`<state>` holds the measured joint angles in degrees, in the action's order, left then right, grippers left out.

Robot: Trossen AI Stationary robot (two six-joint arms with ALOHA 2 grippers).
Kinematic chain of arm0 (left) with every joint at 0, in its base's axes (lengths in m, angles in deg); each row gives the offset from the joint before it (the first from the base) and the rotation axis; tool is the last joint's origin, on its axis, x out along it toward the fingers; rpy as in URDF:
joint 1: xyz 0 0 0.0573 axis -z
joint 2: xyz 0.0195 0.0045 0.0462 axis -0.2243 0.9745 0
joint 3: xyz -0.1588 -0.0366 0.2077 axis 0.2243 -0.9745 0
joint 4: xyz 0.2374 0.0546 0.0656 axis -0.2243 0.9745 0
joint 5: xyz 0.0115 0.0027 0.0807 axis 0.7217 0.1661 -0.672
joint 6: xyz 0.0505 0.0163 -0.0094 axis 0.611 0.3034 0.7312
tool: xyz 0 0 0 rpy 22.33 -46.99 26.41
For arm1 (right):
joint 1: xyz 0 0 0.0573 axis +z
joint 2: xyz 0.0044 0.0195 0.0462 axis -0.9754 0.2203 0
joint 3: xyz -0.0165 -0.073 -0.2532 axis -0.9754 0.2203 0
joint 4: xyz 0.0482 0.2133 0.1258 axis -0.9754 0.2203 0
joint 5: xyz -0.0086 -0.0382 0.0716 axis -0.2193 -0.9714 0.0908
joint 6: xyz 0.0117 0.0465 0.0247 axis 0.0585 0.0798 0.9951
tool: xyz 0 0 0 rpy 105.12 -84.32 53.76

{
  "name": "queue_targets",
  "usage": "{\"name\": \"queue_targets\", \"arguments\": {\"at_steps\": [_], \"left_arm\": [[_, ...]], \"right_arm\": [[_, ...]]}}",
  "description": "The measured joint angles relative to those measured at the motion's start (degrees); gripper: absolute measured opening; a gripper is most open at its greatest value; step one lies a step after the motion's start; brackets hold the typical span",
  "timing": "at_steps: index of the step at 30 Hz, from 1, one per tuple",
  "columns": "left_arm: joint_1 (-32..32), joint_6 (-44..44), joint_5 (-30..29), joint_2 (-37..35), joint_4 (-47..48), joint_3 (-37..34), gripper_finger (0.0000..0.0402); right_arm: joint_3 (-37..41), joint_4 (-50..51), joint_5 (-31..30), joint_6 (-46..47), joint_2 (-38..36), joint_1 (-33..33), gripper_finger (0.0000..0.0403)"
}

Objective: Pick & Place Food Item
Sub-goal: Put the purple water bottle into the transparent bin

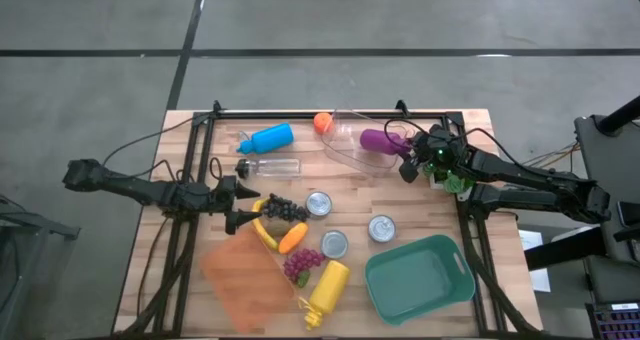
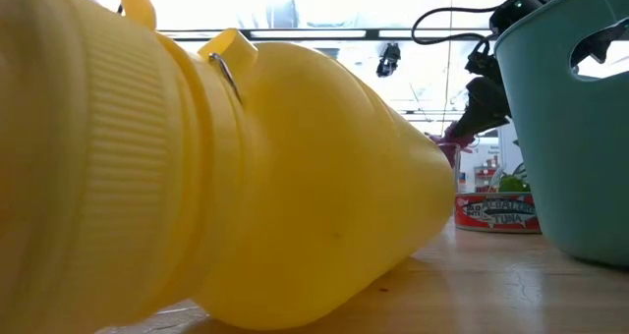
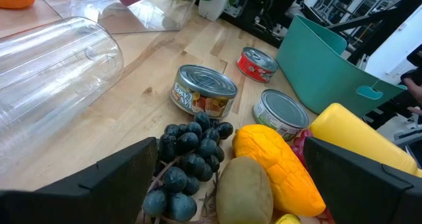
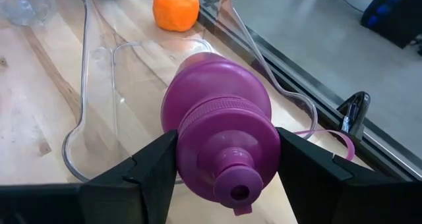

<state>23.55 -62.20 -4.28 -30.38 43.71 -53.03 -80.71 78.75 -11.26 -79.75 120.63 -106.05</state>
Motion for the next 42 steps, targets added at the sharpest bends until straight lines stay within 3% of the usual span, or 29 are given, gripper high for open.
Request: {"name": "queue_targets", "arguments": {"at_steps": [42], "left_arm": [[-0.01,0.00,0.00,0.00,0.00,0.01,0.0384]], "right_arm": [[-0.15,-0.02,-0.15,3.62,-0.09,-0.02,0.0208]]}}
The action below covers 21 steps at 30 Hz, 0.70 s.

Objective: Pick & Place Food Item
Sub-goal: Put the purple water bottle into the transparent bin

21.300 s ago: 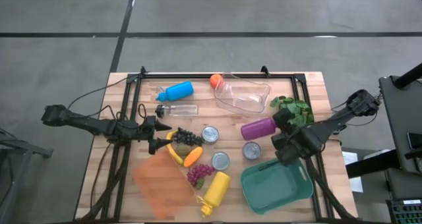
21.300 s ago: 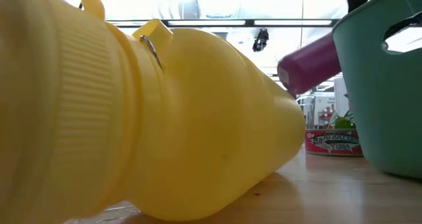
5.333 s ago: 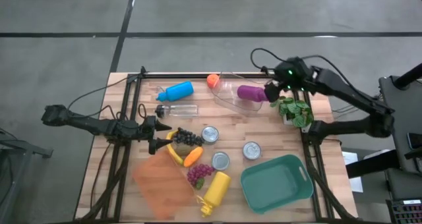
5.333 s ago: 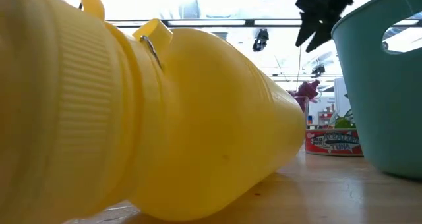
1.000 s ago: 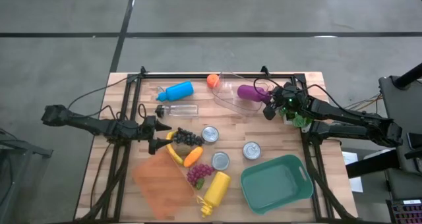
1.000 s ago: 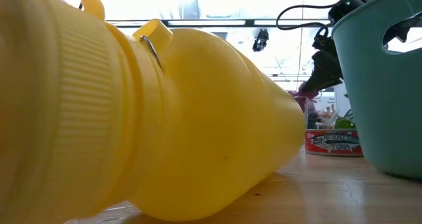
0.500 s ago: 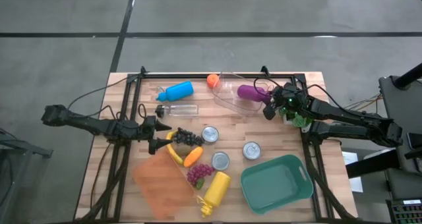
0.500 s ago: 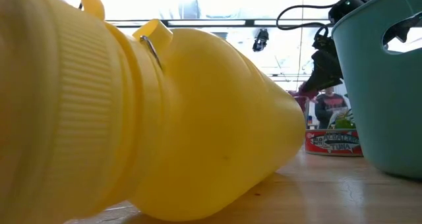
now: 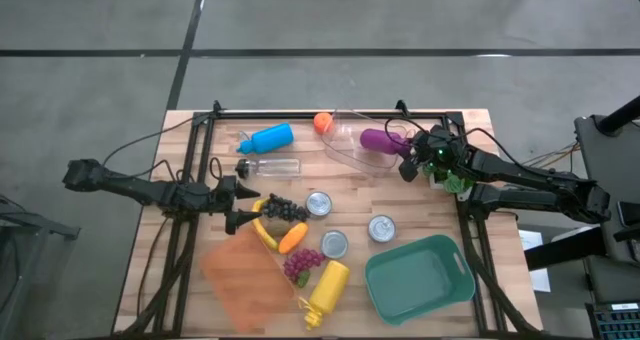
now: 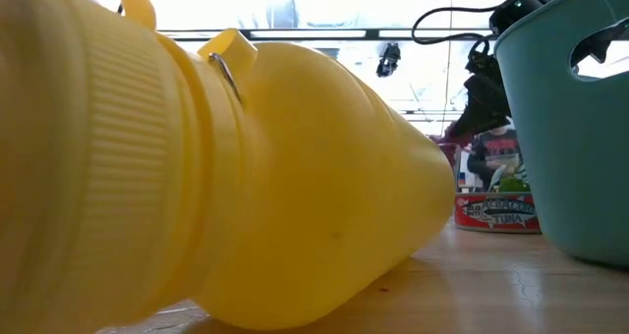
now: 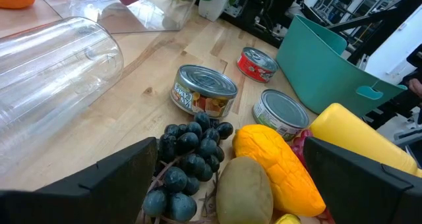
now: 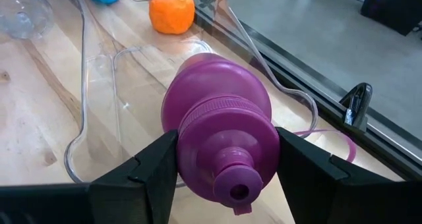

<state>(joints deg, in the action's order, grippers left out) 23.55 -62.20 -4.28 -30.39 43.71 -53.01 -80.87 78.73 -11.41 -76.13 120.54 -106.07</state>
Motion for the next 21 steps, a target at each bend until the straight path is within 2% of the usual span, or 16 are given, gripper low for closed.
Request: {"name": "queue_targets", "arguments": {"at_steps": [13,21], "left_arm": [[0.00,0.00,-0.02,0.02,-0.02,0.01,0.0384],[0.00,0.00,-0.01,0.02,0.00,-0.01,0.0384]], "right_arm": [[-2.12,0.67,0.02,-0.06,-0.13,0.01,0.0208],[-9.82,13.44,0.13,1.59,-0.11,0.00,0.0208]]}}
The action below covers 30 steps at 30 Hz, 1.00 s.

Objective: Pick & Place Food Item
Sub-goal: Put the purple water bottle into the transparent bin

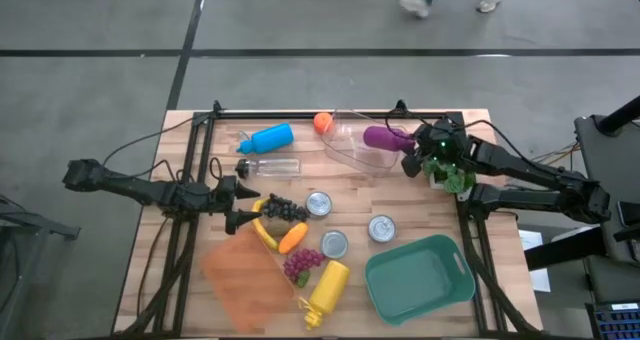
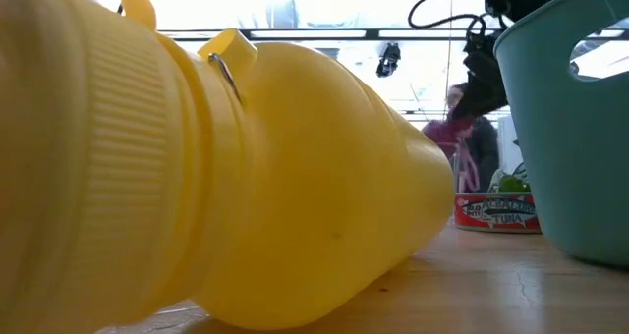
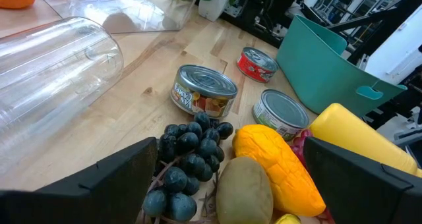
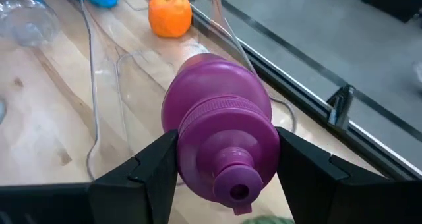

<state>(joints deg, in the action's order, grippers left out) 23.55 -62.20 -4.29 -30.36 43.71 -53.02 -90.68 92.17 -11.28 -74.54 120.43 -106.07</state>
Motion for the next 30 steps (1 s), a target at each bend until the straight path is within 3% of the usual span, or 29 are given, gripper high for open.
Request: {"name": "queue_targets", "arguments": {"at_steps": [9,23,30], "left_arm": [[-0.01,0.00,0.01,0.00,0.00,0.01,0.0384],[0.00,0.00,0.00,-0.02,0.00,0.01,0.0384],[0.00,0.00,0.00,-0.02,0.00,0.01,0.0384]], "right_arm": [[-11.71,13.86,-0.48,0.73,3.75,0.00,0.0208],[-38.30,35.03,0.58,-3.08,23.92,-0.23,0.0208],[-52.41,48.00,5.72,-5.06,34.77,-2.67,0.0208]]}}
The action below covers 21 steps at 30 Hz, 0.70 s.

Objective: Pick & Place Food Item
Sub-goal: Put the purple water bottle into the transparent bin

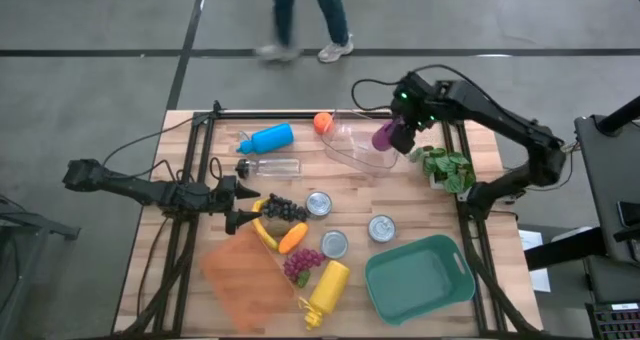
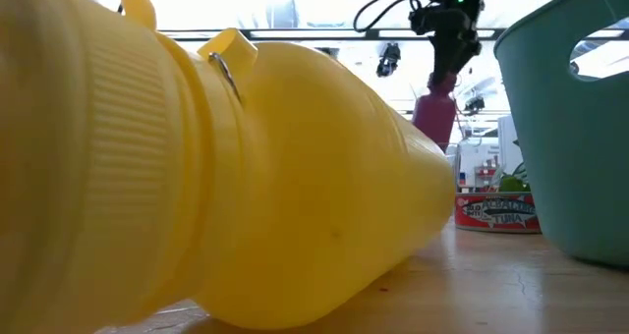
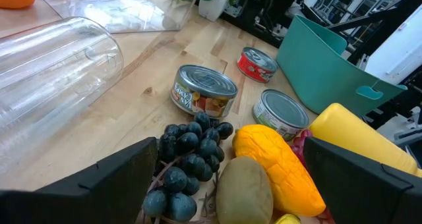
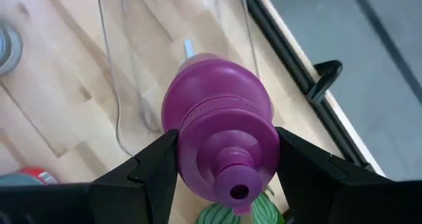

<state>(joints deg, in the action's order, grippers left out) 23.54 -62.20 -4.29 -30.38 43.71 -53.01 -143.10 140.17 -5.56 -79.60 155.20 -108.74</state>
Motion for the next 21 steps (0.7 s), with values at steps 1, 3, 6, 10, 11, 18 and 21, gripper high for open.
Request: {"name": "queue_targets", "arguments": {"at_steps": [1,3,6,10,11,18,21], "left_arm": [[0.01,0.00,-0.01,0.00,0.00,0.00,0.0384],[0.01,0.00,0.01,0.00,0.00,-0.02,0.0384],[0.00,0.00,0.00,0.00,0.00,-0.01,0.0384],[0.00,0.00,0.00,0.02,0.00,-0.01,0.0384],[0.00,0.00,0.00,0.01,-0.01,0.00,0.0384],[0.01,0.00,0.00,0.00,0.00,0.00,0.0384],[0.01,0.00,0.00,0.00,0.00,0.00,0.0384]], "right_arm": [[-1.55,1.07,0.52,-0.47,1.38,-0.36,0.0208],[-4.45,3.47,1.88,-1.08,3.94,-0.98,0.0208],[-8.20,6.88,2.62,-1.27,7.77,-1.27,0.0208],[-12.55,11.25,2.69,-1.30,12.17,-1.25,0.0208],[-13.45,11.83,2.47,-1.30,13.10,-1.25,0.0208],[-15.95,13.55,2.12,-1.85,16.74,-2.45,0.0208],[-15.62,13.53,2.26,-2.19,17.49,-3.05,0.0208]]}}
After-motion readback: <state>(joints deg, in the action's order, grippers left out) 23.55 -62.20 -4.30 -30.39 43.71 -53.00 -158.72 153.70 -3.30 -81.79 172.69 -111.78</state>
